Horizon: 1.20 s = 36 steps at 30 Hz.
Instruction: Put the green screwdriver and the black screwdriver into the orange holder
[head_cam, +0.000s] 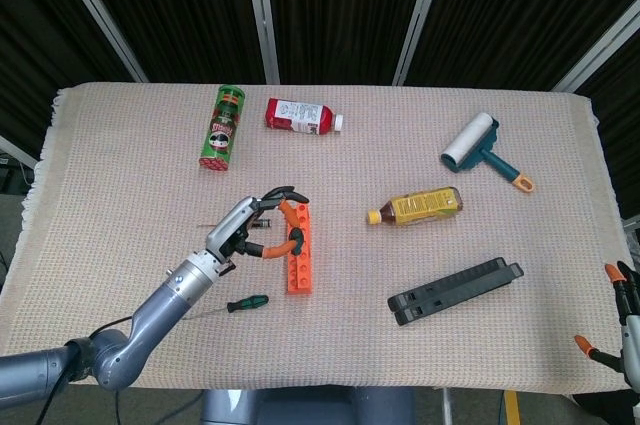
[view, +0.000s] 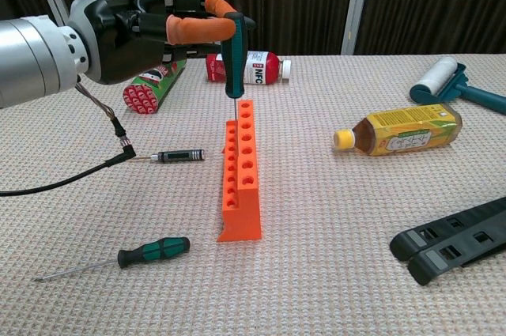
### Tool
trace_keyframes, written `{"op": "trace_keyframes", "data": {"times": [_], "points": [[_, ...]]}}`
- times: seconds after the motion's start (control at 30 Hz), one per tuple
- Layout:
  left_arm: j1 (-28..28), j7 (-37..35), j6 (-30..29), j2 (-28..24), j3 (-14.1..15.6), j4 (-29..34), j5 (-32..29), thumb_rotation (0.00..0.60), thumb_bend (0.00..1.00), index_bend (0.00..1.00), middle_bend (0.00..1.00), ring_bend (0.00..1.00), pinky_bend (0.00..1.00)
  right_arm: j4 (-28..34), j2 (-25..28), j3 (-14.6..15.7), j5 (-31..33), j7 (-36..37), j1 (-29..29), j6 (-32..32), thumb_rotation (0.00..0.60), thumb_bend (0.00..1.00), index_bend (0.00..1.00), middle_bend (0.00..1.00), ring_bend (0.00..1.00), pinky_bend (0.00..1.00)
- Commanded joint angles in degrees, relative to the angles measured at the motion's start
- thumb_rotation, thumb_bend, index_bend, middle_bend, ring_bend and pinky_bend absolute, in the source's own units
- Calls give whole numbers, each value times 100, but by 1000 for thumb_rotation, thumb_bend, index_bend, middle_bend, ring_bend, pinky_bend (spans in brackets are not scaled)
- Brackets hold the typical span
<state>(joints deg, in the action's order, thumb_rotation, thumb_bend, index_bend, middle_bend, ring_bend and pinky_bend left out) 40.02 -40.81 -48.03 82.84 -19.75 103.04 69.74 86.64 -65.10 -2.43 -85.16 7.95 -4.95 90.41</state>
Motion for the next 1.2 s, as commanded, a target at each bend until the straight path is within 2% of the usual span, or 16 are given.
{"op": "trace_keyframes", "data": {"times": [0.03, 0.7, 0.97, 1.2], "points": [[10, -41, -4, 39, 5, -20, 8, 600, 389, 655, 211, 38, 0, 3, 3, -5, 4, -5, -1, 4, 600, 0, 0, 0, 0, 0], [131, 168, -76, 362, 126, -315, 9, 600, 391, 662, 211, 38, 0, -20, 9, -30, 71, 14, 35, -111, 600, 0, 0, 0, 0, 0], [145, 179, -118, 383, 96, -334, 8, 600, 392, 665, 214, 38, 0, -12, 18, -36, 78, 6, 37, -117, 600, 0, 0, 0, 0, 0], [178, 305, -89, 414, 187, -393, 66, 600, 392, 664, 214, 38, 0, -19, 15, -41, 95, 14, 25, -108, 600, 0, 0, 0, 0, 0]]}}
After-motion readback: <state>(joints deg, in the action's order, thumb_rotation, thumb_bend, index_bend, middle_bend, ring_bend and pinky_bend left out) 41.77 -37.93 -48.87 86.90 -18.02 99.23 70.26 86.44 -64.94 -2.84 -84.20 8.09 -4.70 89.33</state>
